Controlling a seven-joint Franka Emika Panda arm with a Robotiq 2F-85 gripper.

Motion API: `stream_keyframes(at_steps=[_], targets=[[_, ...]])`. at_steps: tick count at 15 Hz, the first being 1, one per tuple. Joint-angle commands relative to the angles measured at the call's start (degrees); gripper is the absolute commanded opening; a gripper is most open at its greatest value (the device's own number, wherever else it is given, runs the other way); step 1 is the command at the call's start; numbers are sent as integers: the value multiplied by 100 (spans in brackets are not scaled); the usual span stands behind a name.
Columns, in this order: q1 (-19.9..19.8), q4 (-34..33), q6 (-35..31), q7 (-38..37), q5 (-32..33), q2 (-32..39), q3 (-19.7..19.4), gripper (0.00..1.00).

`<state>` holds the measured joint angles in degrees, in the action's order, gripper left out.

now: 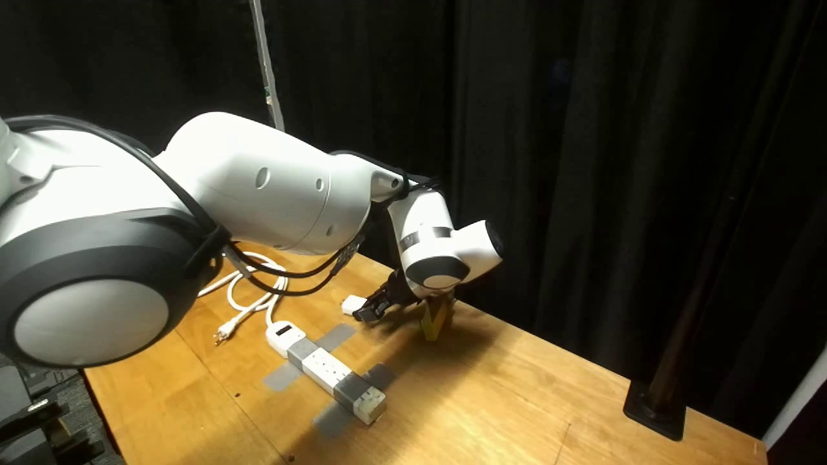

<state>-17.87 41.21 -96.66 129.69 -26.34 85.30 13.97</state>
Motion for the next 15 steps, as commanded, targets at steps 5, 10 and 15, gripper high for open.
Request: stream_keyframes(at_steps=[5, 10, 15], targets=[[-128, 45, -189, -517, -186, -95, -26, 22], [-98, 678, -949, -1597, -124, -516, -324, 22], [-50, 2002, -1880, -2233, -161, -1271, -503, 22]])
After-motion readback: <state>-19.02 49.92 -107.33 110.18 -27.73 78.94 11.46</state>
